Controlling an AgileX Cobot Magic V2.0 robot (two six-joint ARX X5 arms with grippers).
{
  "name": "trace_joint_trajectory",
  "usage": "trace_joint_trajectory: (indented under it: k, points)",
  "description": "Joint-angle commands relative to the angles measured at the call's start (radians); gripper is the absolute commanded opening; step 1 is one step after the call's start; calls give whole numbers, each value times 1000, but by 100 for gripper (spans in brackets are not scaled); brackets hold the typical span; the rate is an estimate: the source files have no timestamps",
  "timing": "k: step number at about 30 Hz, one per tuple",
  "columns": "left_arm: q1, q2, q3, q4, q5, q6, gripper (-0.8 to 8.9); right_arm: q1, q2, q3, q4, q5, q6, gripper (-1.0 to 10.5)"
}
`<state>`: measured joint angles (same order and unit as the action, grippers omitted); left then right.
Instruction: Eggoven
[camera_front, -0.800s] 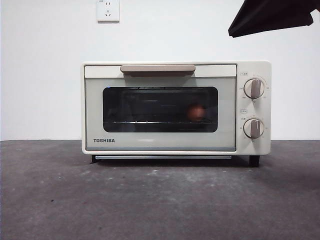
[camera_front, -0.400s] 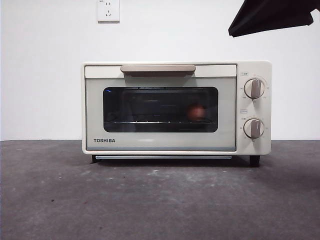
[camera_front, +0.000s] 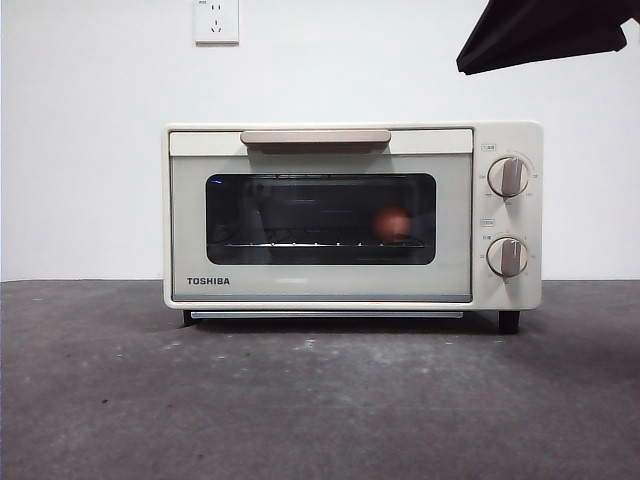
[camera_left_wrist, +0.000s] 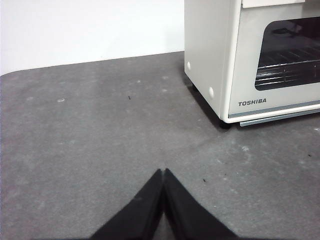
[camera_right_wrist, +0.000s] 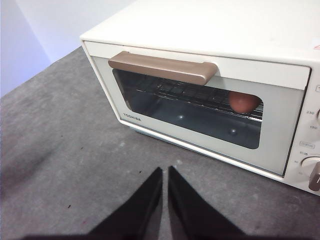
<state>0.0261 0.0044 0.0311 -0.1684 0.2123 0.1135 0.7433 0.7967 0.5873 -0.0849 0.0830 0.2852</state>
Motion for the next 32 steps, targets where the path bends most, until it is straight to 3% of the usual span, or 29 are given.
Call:
trace_joint_trajectory:
  k: [1, 8, 12, 14, 27, 32]
  points:
    - [3, -1, -21, -11, 2, -5, 6, 7, 5, 9, 11, 4, -6, 4]
    - [3, -1, -21, -11, 2, -5, 6, 15, -2, 9, 3, 6, -25, 4]
    - [3, -1, -21, -11, 2, -5, 6, -31, -72, 8, 5, 145, -51, 4]
    - [3, -1, -21, -11, 2, -5, 6, -82, -107, 1, 1, 187, -58, 4]
    - [3, -1, -21, -11, 2, -5, 6, -593, -464, -323, 83, 166, -55, 4]
    - [3, -1, -21, -11, 2, -5, 6, -700, -584, -424, 116, 61, -79, 4]
